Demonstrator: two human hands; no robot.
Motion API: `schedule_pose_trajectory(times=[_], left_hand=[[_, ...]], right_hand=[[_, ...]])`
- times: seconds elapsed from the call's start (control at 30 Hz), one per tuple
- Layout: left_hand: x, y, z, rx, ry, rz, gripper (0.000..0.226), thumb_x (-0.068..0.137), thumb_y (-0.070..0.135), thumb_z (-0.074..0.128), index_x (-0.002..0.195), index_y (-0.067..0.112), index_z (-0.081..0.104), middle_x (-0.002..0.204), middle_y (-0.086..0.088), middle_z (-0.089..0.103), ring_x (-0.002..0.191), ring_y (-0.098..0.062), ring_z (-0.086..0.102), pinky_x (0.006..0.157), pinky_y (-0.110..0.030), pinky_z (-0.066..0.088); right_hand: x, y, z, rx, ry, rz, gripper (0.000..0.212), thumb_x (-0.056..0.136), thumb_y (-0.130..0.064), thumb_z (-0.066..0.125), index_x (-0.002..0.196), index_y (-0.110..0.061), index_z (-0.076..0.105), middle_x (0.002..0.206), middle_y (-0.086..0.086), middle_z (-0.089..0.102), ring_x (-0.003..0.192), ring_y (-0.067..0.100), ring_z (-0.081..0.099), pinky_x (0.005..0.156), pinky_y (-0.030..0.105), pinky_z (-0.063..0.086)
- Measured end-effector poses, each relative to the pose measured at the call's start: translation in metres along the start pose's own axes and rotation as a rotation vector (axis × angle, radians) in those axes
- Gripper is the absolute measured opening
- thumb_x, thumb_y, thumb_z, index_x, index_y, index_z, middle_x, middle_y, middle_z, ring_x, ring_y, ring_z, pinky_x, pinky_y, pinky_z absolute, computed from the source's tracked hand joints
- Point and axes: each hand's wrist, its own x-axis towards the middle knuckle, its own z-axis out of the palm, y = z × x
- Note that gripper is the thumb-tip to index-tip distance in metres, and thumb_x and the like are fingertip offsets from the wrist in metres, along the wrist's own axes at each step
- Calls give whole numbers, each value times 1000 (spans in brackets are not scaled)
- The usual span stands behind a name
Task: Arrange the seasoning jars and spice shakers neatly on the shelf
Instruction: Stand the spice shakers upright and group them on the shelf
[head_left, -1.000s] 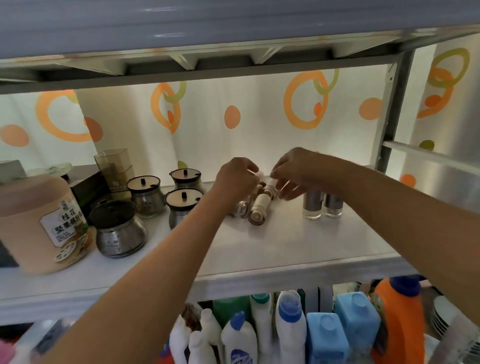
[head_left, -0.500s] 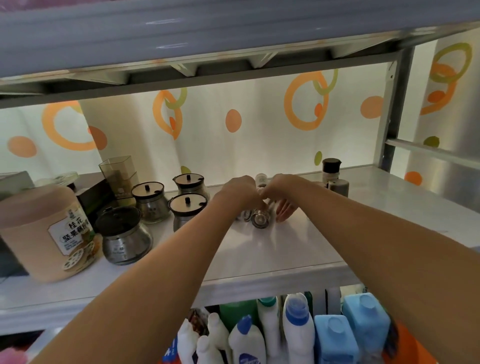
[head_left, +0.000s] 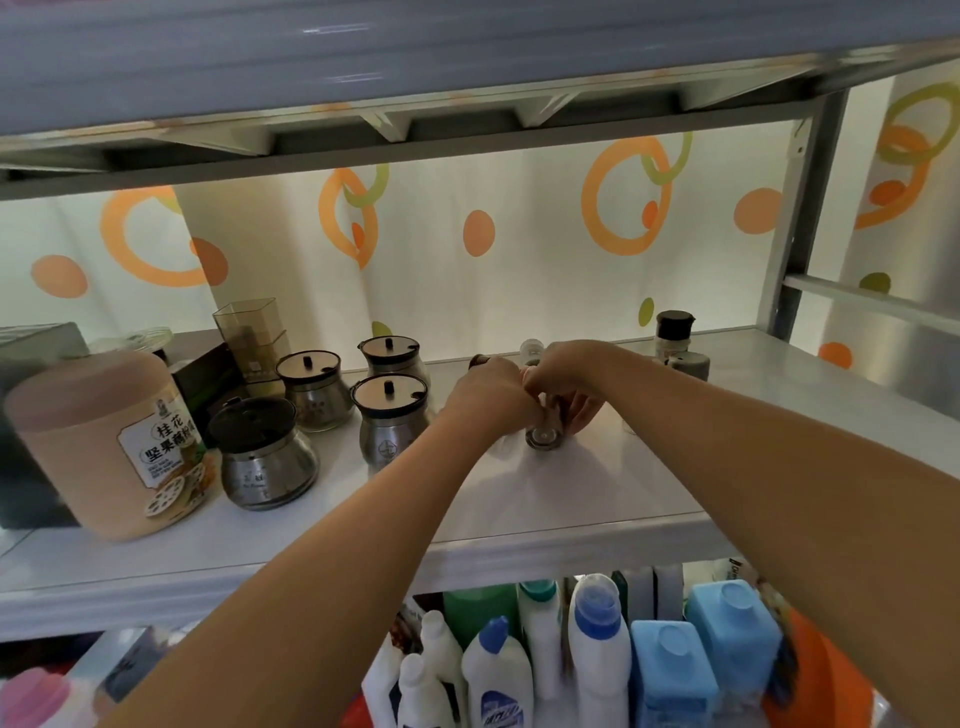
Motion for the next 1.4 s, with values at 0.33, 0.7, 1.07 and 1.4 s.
schedule_pose_trajectory(times=[0.33,0.7,1.07,1.4], left_hand=[[-24,1,39,-382,86,37,30,76,38,76,96,16,74,84,0,69,83,-18,62,63,-26,41],[-30,10,61,-604,161,26,42,73,34,81,111,21,70,104,4,74,98,-18,67,97,-40,51],[-21,13,60,-514,129,84,43,81,24,76,120,16,62,116,-1,70,109,-21,63,103,-36,47],[-10,17,66,-433,109,150,36,84,20,72,119,16,64,113,-1,70,101,-19,61,90,-29,45]], right_hand=[[-25,13,-40,-9,-29,-137,32,80,-15,74,104,5,67,93,21,75,84,29,75,84,38,60],[-33,8,-51,-285,141,-281,37,83,-34,75,91,2,72,79,14,74,66,22,68,69,32,60],[-28,10,-54,-422,94,-272,39,76,-34,80,92,1,74,81,11,73,68,19,63,61,26,51],[-22,15,-59,-482,111,-299,36,75,-33,81,95,-4,76,95,10,76,95,28,70,70,31,50]])
